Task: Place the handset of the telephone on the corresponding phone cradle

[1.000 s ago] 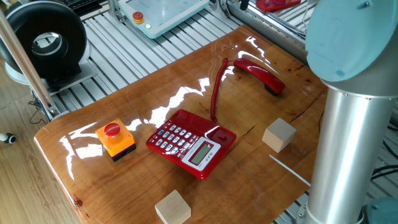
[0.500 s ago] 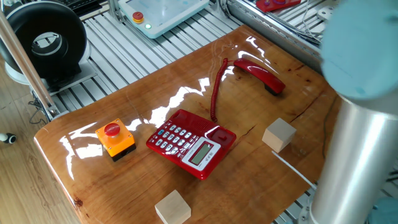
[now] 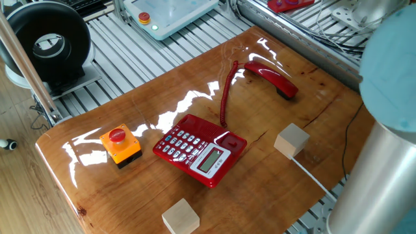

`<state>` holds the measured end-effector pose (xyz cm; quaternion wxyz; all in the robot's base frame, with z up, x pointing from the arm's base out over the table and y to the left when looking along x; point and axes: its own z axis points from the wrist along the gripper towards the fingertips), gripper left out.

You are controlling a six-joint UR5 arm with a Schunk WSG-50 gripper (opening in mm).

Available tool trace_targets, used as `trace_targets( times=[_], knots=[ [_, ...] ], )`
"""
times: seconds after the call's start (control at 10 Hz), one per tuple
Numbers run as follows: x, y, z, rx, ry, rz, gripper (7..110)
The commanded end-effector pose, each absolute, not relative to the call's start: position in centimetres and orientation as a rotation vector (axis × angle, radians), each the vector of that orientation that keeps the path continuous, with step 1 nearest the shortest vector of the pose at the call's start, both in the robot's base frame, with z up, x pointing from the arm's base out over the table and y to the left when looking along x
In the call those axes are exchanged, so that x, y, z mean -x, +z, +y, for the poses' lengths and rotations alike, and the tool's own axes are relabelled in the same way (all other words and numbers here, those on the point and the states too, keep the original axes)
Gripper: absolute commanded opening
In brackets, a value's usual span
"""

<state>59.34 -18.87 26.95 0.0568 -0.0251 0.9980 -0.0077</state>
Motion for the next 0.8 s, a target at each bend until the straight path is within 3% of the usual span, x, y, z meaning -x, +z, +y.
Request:
trace_targets(
  times=[0.0, 0.2, 0.3, 0.4, 0.7],
  knots=[
    [-65.9, 23.0, -18.1, 0.035, 0.051, 3.028, 7],
    [-72.0, 14.9, -18.6, 0.015, 0.048, 2.964, 7],
    [-72.9, 11.6, -18.7, 0.009, 0.017, 2.958, 7],
    [-71.8, 9.9, -17.9, 0.002, 0.02, 2.999, 7],
    [-67.5, 9.2, -16.5, 0.06, 0.067, 3.156, 7]
  ],
)
